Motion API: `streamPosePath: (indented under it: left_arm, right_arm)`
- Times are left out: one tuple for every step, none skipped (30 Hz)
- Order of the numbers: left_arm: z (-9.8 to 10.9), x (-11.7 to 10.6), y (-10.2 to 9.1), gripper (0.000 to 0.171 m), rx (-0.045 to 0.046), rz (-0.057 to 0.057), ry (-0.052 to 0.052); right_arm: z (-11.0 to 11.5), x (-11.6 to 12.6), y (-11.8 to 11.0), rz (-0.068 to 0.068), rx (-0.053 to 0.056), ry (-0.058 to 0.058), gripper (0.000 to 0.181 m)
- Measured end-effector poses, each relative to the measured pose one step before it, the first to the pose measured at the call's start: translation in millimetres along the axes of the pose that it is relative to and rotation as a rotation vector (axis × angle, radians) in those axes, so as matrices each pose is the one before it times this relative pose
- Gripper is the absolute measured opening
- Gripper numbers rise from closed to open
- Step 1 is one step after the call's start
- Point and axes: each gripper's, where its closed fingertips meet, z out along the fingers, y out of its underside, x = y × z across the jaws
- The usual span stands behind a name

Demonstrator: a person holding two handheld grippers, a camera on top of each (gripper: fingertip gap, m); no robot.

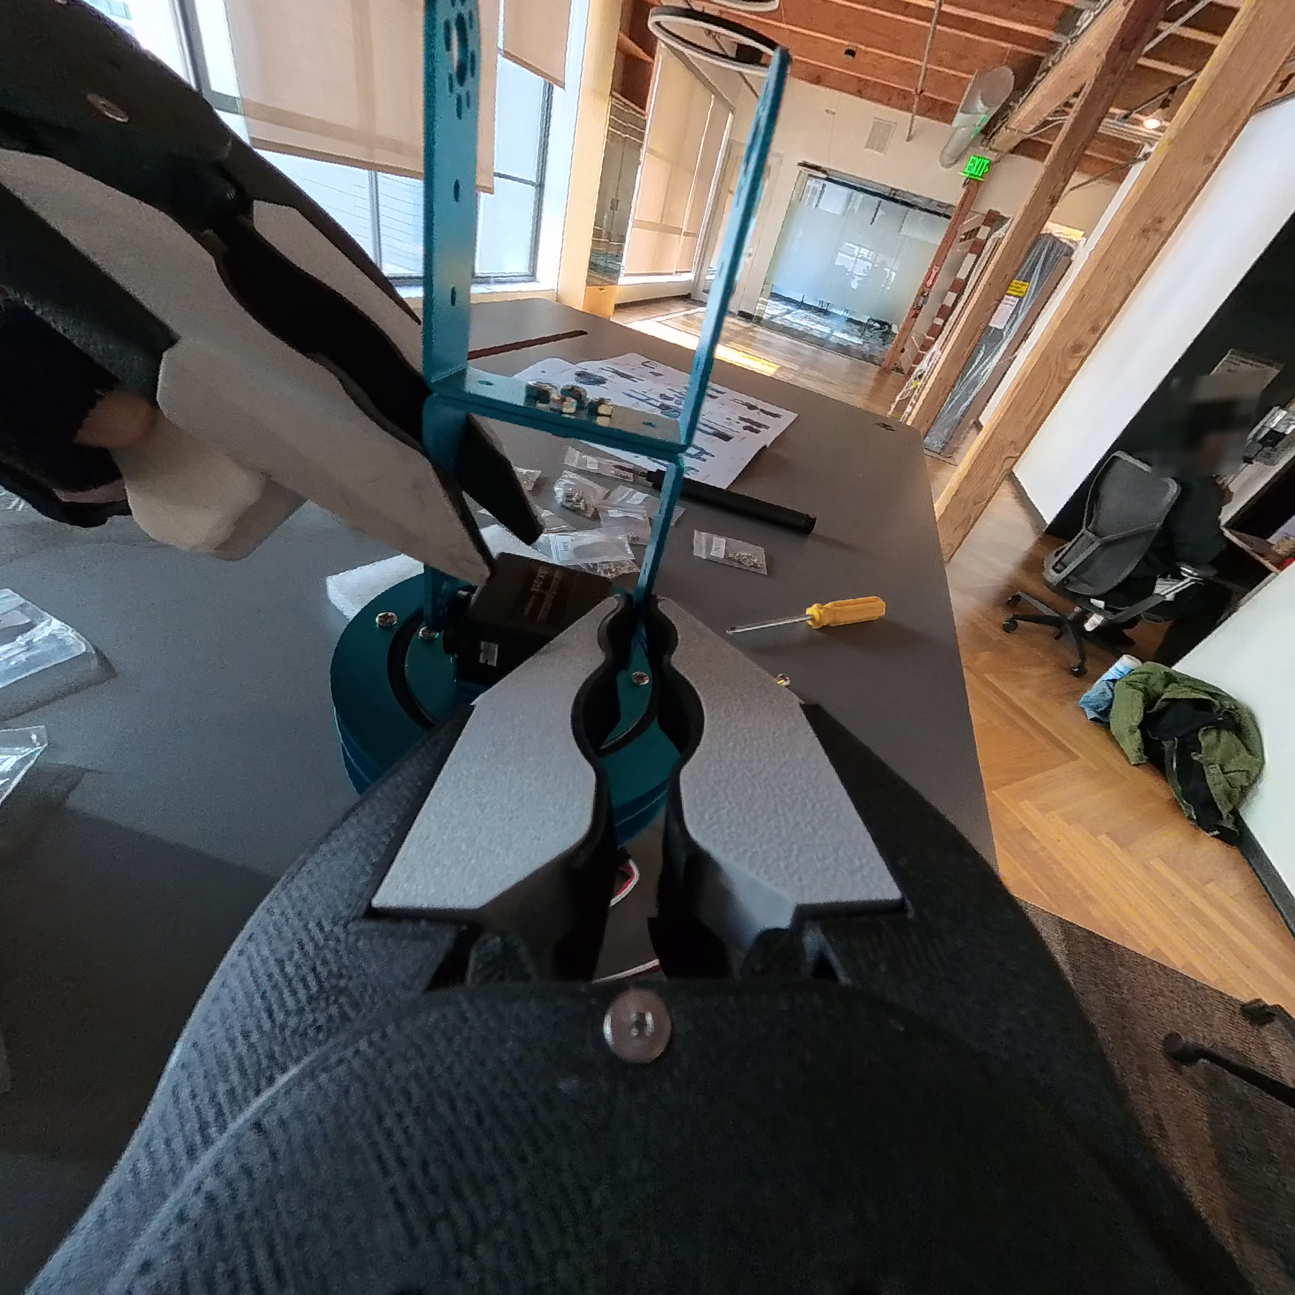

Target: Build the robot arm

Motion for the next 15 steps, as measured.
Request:
streamPosePath:
  left_arm:
    - [0.12, 0.26, -0.03, 0.026, -0.00084, 0.0064, -0.0008]
    - [0.11, 0.25, 0.19, 0.026, -0.00485, 0.0072, -0.002]
    - [0.05, 0.16, 0.14, 0.026, -0.00738, 0.0085, -0.0024]
    - [0.07, 0.08, 0.14, 0.026, -0.00777, 0.0057, -0.0014]
    - [0.1, -0.14, -0.02, 0.025, -0.00561, 0.0017, 0.0004]
    - [0.01, -0.36, -0.11, 0.025, -0.00229, 0.0017, 0.0009]
    - [-0.07, -0.59, -0.13, 0.025, 0.00038, 0.0013, 0.0006]
    - [-0.19, -0.5, -0.18, 0.025, 0.00035, 0.001, 0.0006]
    - [-0.17, -0.52, -0.05, 0.025, 0.00006, 0.0006, 0.0003]
    - [-0.2, -0.41, 0.02, 0.025, -0.00044, -0.0003, 0.0006]
    - [-0.05, -0.31, 0.04, 0.025, -0.00018, 0.0015, 0.0002]
    - [-0.06, -0.15, -0.01, 0.025, -0.00055, 0.0049, -0.0012]
    - [-0.05, 0.01, 0.15, 0.025, -0.00216, 0.0037, -0.0008]
    - [-0.03, 0.11, -0.05, 0.025, -0.00148, 0.0015, -0.0002]
    - [0.15, 0.03, -0.05, 0.025, -0.00022, 0.0018, -0.0006]
  right_arm:
    - [-0.24, 0.0, 0.26, 0.0036, 0.0011, -0.0032, 0.002]
    - [-0.08, -0.07, 0.14, 0.0028, 0.0006, -0.0022, 0.002]
    - [0.03, 0.08, 0.04, -0.0017, -0.0001, -0.0009, 0.002]
    - [0.02, 0.03, 0.08, -0.0029, -0.0017, -0.0003, 0.002]
    - [0.08, 0.08, 0.14, -0.0032, -0.0022, 0.0002, 0.002]
    - [0.31, 0.16, 0.21, -0.0019, -0.0022, 0.0014, 0.002]
    - [0.41, 0.05, -0.02, 0.0, -0.0011, 0.0007, 0.002]
    - [0.71, 0.04, -0.01, 0.0017, -0.001, 0.0, 0.002]
    - [0.58, 0.09, -0.05, 0.0018, -0.0013, 0.0, 0.003]
    - [0.48, 0.06, -0.39, -0.0011, 0.0002, -0.0001, 0.002]
    - [0.4, 0.09, -0.22, -0.0012, -0.0005, 0.0009, 0.002]
    - [0.43, 0.16, 0.06, -0.001, -0.001, 0.0012, 0.002]
    - [0.11, -0.04, -0.06, 0.0005, 0.0003, 0.0002, 0.002]
    - [0.1, 0.0, -0.03, 0.0015, 0.0004, -0.0006, 0.002]
    - [0.02, 0.08, 0.09, 0.0017, 0.0004, 0.0001, 0.002]
